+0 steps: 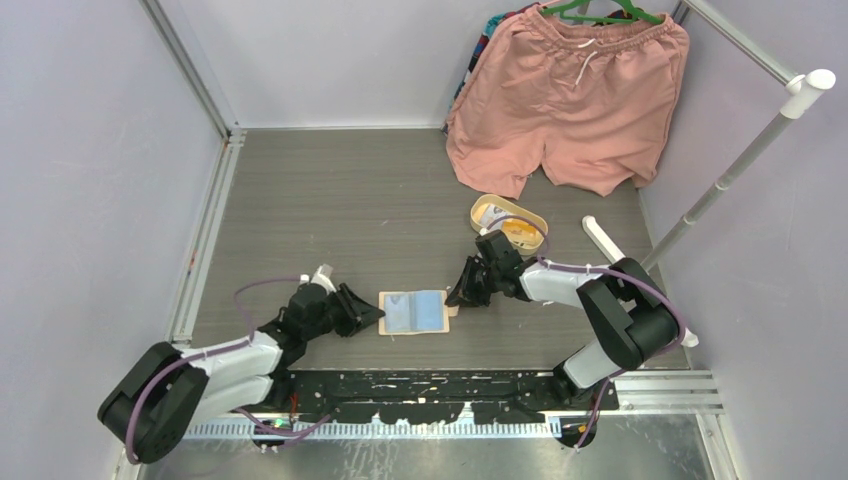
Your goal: Take the credit cards out of the card holder
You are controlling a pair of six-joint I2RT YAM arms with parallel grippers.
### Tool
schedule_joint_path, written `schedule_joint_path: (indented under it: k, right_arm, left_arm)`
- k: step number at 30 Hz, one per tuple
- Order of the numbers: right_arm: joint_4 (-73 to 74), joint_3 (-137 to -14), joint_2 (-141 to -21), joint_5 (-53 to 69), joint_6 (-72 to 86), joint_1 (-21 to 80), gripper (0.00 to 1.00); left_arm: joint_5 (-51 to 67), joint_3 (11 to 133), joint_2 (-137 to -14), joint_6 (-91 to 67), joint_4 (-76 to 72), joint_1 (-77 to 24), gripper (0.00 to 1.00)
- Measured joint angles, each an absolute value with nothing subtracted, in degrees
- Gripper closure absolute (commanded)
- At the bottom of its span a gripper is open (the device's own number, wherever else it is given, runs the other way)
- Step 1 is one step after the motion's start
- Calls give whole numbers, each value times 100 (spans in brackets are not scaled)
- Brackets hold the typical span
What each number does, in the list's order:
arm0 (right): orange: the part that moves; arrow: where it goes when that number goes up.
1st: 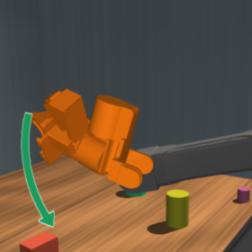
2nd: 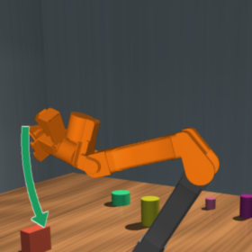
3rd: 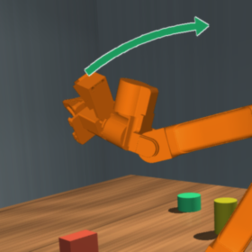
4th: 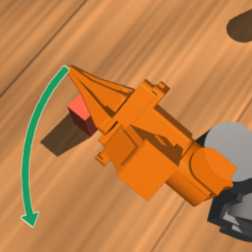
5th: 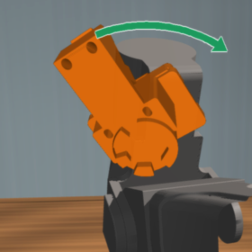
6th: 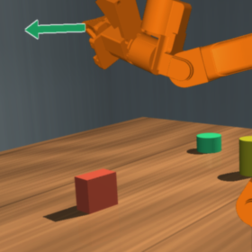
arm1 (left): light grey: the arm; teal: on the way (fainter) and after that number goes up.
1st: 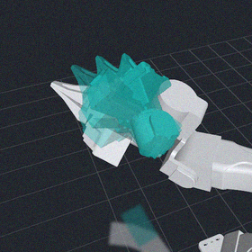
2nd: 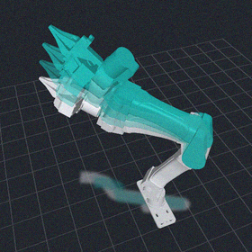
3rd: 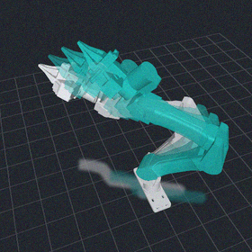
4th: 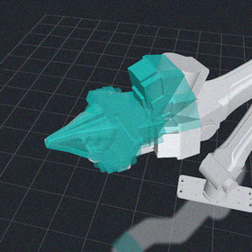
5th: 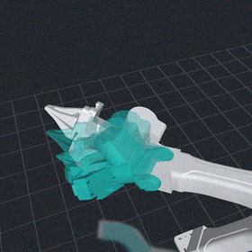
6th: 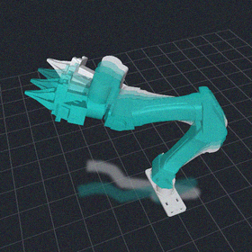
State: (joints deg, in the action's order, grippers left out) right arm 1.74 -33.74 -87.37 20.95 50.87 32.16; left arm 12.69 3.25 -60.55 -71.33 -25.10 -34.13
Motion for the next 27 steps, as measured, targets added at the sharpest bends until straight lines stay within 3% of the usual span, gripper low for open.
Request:
schedule_joint_path:
  k: [7, 16, 27]
  right_arm:
    - [172, -3374, -8739, 2108, 5085, 3212, 99]
    - [172, -3374, -8739, 2108, 5085, 3212, 99]
    - [169, -3371, -8742, 2110, 5085, 3212, 99]
  left_arm:
    - [1151, 316, -5522, -7054, -1988, -3334, 69]
    - [1243, 449, -6141, -7002, -2198, -3319, 71]
    - [1304, 480, -6619, -7039, -2659, -3308, 84]
